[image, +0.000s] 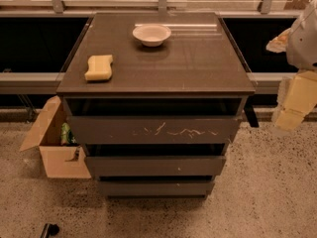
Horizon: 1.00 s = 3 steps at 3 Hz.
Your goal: Open middle drawer
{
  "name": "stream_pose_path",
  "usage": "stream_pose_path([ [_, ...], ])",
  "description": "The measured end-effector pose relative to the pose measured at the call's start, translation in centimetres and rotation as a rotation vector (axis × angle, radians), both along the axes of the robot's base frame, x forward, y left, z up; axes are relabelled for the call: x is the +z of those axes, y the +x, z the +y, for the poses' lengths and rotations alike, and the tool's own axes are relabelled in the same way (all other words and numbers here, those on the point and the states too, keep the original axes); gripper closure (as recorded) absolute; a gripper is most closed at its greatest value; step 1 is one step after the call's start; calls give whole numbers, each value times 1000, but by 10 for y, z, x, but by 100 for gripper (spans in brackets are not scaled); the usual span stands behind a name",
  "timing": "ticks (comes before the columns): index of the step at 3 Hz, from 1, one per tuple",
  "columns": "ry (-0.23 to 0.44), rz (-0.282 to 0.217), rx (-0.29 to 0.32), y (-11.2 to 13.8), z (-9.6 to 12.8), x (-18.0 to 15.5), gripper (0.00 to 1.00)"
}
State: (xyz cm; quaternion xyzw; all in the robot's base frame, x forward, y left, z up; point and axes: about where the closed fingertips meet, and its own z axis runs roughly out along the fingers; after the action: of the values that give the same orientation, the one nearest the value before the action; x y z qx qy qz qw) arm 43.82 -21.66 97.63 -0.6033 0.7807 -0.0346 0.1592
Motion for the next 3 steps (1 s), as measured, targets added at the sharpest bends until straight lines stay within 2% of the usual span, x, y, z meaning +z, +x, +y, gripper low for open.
stream_pose_path([
  [2, 29, -2, 25, 1, 4, -12, 0],
  [3, 93, 3, 82, 0, 21, -51, 0],
])
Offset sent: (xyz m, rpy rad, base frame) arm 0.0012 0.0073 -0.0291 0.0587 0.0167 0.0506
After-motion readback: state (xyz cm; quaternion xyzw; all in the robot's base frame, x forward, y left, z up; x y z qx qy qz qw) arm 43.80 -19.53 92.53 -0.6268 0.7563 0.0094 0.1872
